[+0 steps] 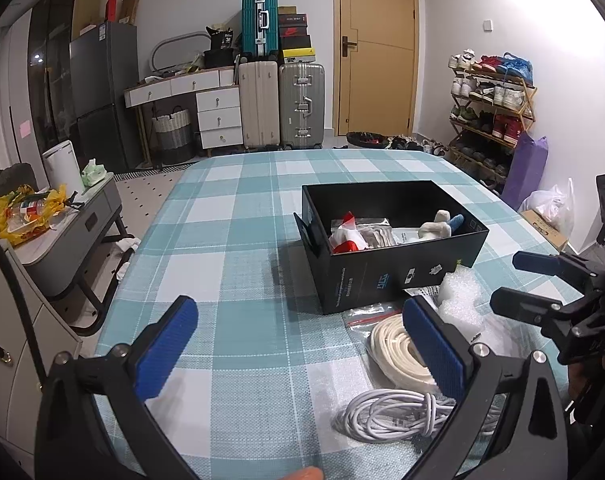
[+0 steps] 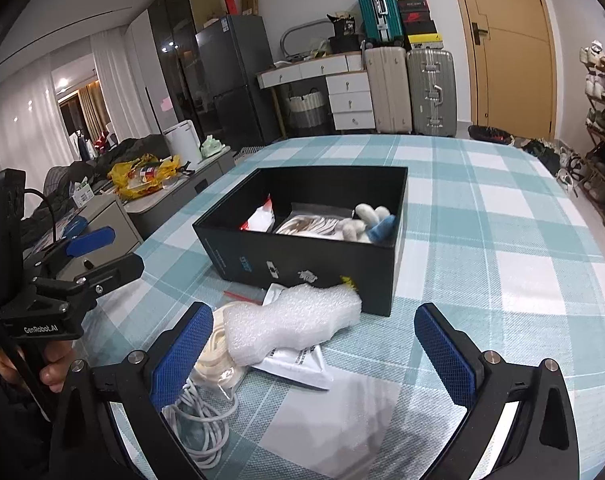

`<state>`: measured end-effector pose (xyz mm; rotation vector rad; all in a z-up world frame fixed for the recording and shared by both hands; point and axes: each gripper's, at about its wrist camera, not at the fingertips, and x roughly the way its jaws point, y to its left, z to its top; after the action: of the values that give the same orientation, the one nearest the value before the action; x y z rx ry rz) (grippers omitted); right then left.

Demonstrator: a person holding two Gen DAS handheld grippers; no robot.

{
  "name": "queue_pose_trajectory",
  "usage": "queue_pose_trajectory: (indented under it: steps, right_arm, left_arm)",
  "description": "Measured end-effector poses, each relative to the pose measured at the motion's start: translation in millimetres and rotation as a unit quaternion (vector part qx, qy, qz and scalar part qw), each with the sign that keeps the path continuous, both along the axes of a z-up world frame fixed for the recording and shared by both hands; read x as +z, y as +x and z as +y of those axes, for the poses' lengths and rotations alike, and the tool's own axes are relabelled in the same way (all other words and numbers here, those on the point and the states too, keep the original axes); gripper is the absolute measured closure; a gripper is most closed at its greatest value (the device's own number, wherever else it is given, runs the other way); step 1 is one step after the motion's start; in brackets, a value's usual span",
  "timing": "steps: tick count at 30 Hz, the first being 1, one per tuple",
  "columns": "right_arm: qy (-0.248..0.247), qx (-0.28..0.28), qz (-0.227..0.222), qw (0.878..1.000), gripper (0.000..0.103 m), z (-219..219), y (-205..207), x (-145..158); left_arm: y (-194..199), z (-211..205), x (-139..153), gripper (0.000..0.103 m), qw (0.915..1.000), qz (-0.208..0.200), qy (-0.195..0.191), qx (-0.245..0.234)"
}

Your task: Organize soft objects

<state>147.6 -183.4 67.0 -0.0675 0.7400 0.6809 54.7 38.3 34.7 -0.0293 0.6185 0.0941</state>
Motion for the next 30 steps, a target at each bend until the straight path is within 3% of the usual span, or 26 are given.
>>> queue_pose_trajectory:
  steps: [24, 30]
  right_arm:
    - [-0.024, 0.007, 0.031, 0.999, 0.001, 37, 5, -26]
    - [-0.025, 0.001, 0.042, 0.999, 0.005, 41, 10, -30]
  left_arm:
    - [3, 0, -4, 0.000, 1.0000, 0.008, 0.001, -0.001]
    - [3, 0, -5, 0.000, 1.0000, 0.008, 0.001, -0.002]
